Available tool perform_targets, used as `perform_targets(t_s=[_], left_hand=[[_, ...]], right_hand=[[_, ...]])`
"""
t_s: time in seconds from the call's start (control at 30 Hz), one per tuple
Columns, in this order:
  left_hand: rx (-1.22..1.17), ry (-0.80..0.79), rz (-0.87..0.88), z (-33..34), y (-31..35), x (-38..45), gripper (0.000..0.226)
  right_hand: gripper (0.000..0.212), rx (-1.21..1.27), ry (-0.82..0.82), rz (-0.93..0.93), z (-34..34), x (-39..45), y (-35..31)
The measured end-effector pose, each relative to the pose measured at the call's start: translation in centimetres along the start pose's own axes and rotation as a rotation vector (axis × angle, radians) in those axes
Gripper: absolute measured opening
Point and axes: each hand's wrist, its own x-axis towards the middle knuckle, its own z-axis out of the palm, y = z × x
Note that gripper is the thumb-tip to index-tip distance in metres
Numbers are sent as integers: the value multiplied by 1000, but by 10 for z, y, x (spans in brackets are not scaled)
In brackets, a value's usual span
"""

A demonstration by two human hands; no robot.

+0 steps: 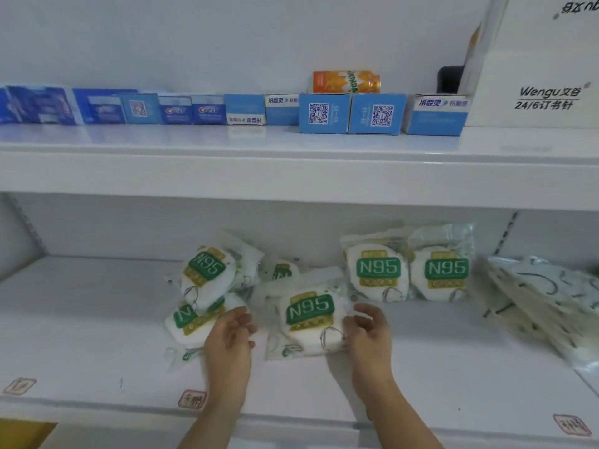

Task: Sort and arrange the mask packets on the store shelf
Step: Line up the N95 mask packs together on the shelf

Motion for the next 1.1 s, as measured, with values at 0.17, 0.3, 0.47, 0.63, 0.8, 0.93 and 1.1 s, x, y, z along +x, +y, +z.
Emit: perform_targets(t_s=[0.17, 0.3, 0.47, 0.63, 0.8, 0.93, 1.1], left_hand=[[-217, -329, -260, 28, 20, -24, 22], [-267, -466, -344, 41, 30, -33, 22], [-90, -700, -160, 51, 33, -39, 24], [32, -853, -84, 58, 24, -40, 31], [35, -985, -73, 64, 18, -36, 45], [159, -931, -19, 71, 9, -36, 24], [102, -807, -55, 77, -1, -31, 22]], right_hand=[[29, 176, -64, 73, -29, -26, -8], [46, 96, -189, 195, -48, -31, -30], [9, -101, -93, 26, -60, -25, -65], [17, 96, 123, 12, -64, -17, -84], [16, 116, 131, -2, -77, -10, -94], [19, 92, 143, -28, -93, 3, -96], [22, 0, 94, -64, -107, 30, -98]])
